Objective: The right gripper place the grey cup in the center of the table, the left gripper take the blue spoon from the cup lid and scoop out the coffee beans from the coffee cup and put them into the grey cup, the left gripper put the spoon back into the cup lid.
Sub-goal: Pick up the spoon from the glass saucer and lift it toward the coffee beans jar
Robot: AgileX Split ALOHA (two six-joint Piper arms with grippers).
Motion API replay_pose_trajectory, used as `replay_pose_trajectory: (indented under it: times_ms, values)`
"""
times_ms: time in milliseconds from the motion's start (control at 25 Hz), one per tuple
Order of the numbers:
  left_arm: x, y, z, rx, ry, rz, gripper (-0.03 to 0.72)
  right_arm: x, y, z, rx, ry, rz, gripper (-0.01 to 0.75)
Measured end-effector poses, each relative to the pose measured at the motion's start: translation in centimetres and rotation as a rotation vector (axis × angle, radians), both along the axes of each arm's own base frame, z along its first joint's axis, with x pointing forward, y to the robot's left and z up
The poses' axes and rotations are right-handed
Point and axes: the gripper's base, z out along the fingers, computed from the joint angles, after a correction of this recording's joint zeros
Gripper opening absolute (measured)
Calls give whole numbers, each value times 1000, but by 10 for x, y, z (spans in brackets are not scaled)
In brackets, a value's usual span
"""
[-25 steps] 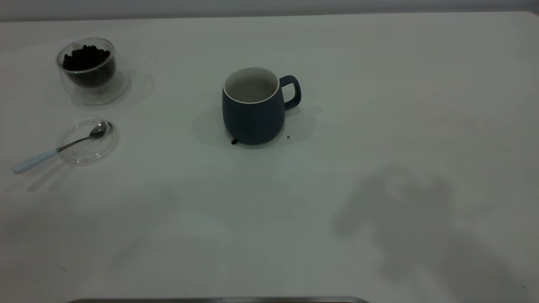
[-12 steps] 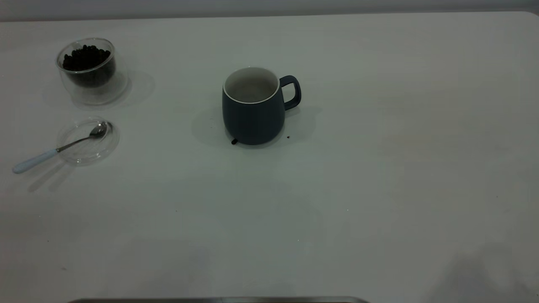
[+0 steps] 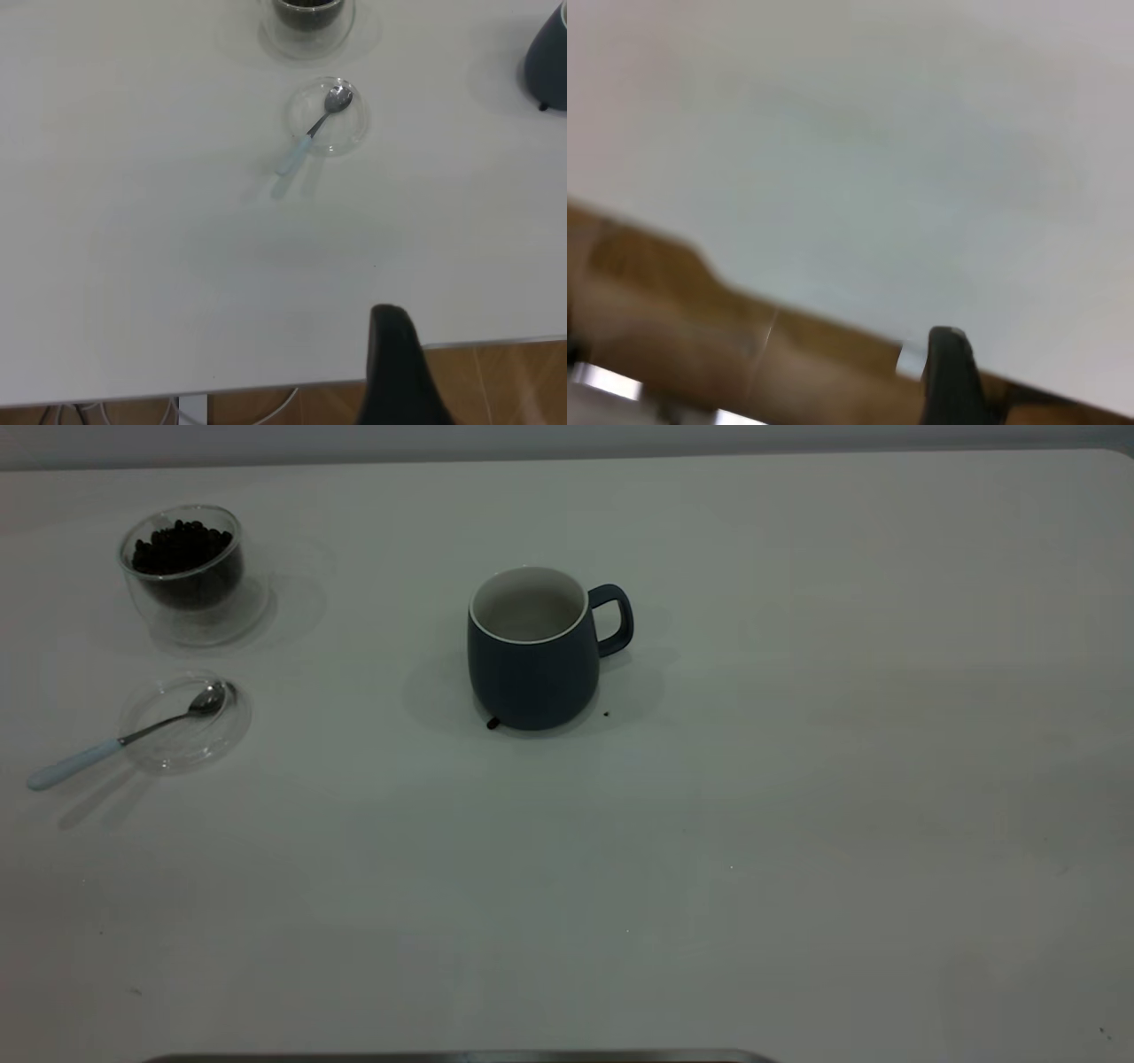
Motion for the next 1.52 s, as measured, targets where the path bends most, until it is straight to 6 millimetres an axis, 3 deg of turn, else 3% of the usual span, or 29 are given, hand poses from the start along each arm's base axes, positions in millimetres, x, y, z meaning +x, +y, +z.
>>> replay_pose_trajectory:
  times_ms: [280, 600, 1520]
  values:
    - [0, 0, 0, 0, 0, 0, 534, -20, -5, -15, 12, -150, -162, 461]
    - [0, 0, 0, 0, 0, 0, 534, -32, -6, -21, 18, -258, -200, 461]
    - [0, 0, 0, 0, 0, 0, 534, -32, -6, -21, 7, -261, -196, 461]
